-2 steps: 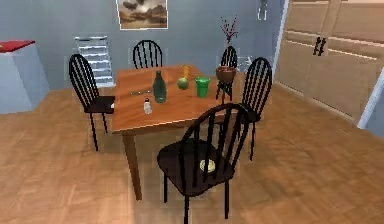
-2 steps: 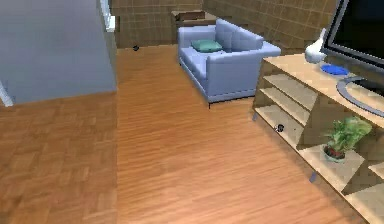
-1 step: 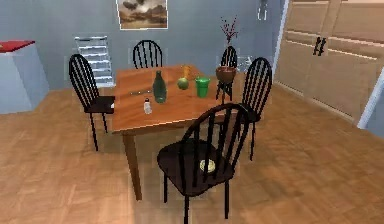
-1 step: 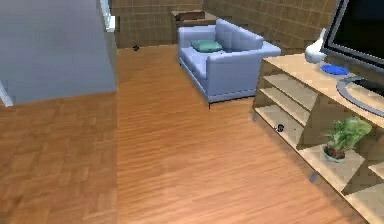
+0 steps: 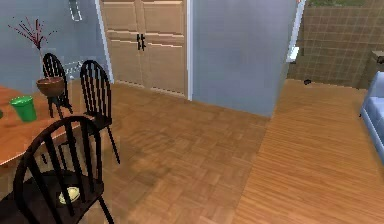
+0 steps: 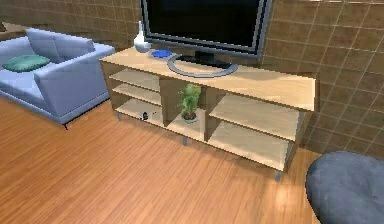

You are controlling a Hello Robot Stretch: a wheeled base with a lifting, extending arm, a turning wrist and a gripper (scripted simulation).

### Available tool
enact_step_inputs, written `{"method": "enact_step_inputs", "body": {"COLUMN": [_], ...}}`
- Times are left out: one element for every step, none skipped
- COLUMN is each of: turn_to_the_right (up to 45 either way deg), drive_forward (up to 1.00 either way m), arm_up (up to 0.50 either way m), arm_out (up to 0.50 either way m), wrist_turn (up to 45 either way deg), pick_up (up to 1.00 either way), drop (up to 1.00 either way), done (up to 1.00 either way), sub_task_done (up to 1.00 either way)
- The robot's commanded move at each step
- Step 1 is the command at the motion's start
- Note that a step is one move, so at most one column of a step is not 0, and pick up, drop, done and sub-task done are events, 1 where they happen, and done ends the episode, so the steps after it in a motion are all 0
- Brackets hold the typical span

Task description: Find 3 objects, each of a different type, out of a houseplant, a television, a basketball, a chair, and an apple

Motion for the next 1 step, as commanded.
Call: {"method": "enact_step_inputs", "body": {"turn_to_the_right": [3.0], "drive_forward": [0.00], "arm_up": [0.00], "arm_out": [0.00], "wrist_turn": [0.0], "pick_up": [0.00], "drop": [0.00], "done": [0.00], "sub_task_done": [0.00]}}
